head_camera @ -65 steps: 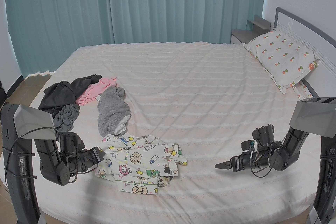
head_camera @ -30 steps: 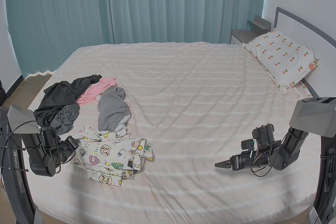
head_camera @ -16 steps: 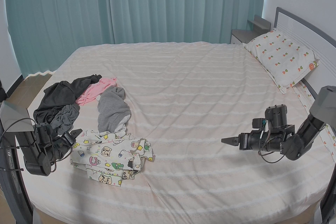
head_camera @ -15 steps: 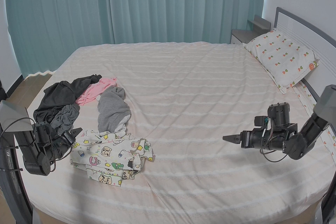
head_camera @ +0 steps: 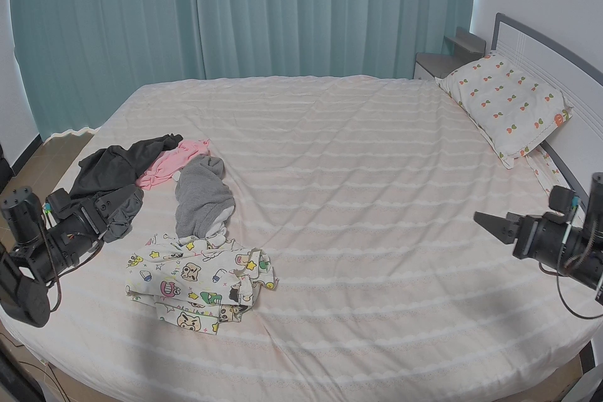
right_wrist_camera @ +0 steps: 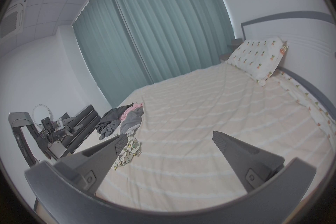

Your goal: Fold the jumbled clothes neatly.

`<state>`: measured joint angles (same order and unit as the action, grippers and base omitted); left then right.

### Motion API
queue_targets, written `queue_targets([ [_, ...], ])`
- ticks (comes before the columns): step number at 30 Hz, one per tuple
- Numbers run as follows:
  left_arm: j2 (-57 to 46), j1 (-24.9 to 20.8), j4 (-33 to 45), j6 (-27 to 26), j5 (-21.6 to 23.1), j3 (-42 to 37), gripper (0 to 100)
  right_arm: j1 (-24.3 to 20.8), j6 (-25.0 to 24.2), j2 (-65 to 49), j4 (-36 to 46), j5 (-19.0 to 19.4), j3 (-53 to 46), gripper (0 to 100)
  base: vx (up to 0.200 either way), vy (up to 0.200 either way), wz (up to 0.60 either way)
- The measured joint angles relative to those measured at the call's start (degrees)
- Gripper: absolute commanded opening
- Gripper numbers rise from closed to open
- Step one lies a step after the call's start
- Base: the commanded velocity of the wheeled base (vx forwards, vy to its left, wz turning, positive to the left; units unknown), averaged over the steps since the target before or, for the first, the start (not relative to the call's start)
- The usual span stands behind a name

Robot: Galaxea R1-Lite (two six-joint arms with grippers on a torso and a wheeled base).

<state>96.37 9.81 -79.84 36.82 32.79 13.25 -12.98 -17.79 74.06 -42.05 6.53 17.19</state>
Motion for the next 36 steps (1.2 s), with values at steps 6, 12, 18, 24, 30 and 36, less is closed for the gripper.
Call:
queue_targets([
  [6,-14.5,-3.0,4.2,0.0,2.4,-5.3,100,1.6,2.7,-16.6,12.7,-3.0,-4.2,100,0.000,0.000,0.00],
  [12,-30.0,-6.0,15.7,-0.1,4.1,-7.9,100,5.1,6.7,-34.0,28.9,-5.5,-5.3,100,0.000,0.000,0.00],
  [18,-46.7,-8.8,30.3,-0.6,5.1,-9.1,100,8.3,10.4,-46.8,38.0,-8.2,-5.7,100,0.000,0.000,0.00],
  [24,-63.8,-10.9,46.5,-4.9,5.3,-10.0,100,10.3,15.1,-56.6,40.4,-7.4,-8.6,100,0.000,0.000,0.00],
  [30,-78.7,-12.7,64.1,-23.6,-1.8,-11.4,100,11.6,22.5,-64.9,41.0,-5.5,-12.0,100,0.000,0.000,0.00],
  [36,-86.0,-13.7,71.9,-35.4,-16.5,-12.1,100,12.4,26.0,-69.6,41.2,-4.5,-13.9,100,0.000,0.000,0.00],
])
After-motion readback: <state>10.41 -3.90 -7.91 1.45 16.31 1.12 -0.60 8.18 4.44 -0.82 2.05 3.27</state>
